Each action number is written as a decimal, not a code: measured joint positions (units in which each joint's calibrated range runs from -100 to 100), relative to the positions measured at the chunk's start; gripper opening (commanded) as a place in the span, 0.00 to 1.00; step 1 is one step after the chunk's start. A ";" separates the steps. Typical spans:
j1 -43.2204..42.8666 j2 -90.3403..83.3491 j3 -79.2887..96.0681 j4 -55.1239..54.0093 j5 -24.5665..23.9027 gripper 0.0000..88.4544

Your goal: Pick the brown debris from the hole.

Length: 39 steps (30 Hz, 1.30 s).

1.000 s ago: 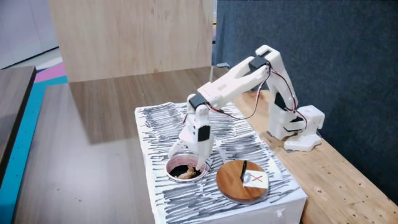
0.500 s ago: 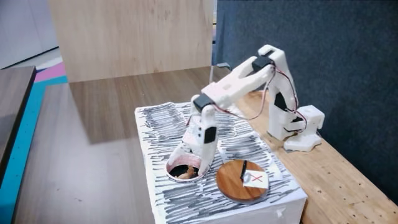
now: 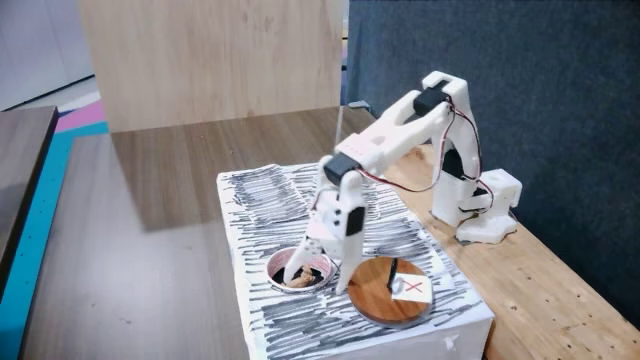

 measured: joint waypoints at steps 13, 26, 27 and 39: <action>6.28 -4.71 0.00 0.09 0.78 0.21; 6.81 -4.71 0.00 0.09 1.14 0.20; 6.81 -4.71 0.00 0.09 1.14 0.20; 6.81 -4.71 0.00 0.09 1.14 0.20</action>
